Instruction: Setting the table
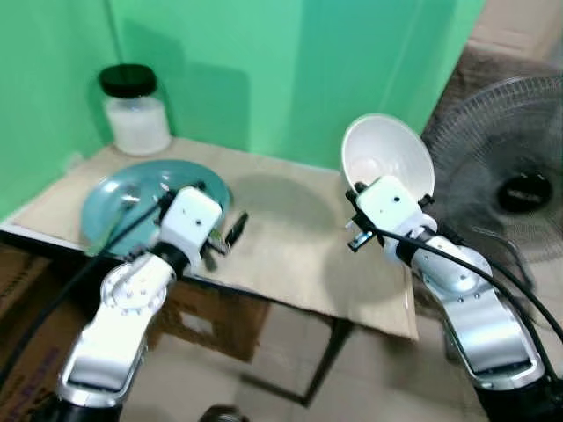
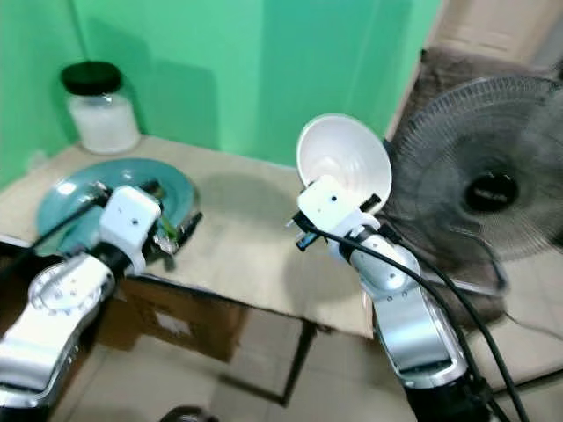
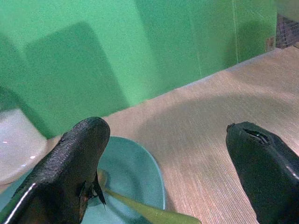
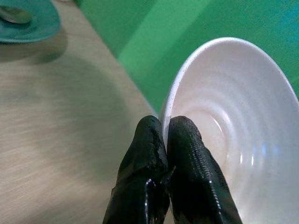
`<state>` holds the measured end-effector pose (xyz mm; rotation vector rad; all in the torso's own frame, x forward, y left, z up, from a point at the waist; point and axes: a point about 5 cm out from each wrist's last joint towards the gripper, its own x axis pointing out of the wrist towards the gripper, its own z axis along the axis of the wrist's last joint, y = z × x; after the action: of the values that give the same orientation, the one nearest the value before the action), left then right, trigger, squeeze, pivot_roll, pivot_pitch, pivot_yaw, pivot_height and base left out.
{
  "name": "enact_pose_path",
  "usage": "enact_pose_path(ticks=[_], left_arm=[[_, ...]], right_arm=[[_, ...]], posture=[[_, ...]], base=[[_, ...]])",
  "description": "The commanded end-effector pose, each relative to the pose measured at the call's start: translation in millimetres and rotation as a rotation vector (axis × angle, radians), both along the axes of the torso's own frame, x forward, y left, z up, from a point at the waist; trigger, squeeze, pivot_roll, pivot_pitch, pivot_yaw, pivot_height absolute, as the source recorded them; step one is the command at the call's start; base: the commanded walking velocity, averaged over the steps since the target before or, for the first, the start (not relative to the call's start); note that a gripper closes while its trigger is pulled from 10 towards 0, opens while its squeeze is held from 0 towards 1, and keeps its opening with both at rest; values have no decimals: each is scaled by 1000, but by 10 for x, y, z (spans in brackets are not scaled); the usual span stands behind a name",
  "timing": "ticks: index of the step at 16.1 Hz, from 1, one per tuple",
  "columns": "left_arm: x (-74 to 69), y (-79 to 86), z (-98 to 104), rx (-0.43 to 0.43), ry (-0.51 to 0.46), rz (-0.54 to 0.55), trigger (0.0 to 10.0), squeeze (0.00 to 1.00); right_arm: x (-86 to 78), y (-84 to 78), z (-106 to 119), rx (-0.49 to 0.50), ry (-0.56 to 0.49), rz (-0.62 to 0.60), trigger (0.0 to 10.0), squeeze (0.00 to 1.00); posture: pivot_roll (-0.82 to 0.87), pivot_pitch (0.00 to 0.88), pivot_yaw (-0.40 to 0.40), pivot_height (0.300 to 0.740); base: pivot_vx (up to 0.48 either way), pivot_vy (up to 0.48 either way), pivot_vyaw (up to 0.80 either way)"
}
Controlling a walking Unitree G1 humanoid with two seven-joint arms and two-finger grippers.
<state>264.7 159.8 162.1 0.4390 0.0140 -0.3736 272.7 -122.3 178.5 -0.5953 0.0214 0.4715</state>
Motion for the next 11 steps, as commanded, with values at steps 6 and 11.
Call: enact_pose_path(ticks=[6,11], left_arm=[[-32,-131,-53,-40,13,-17,10000,0],[-15,-14,-22,-94,-3,58,10000,0]], right_arm=[[-45,-135,3,-32,-30,-39,10000,0],[-28,-102,-45,-33,-16,-56,10000,0]], posture=[[125,0,-93,740],[130,0,-101,740]], base=[[0,0,-800],[0,0,-800]])
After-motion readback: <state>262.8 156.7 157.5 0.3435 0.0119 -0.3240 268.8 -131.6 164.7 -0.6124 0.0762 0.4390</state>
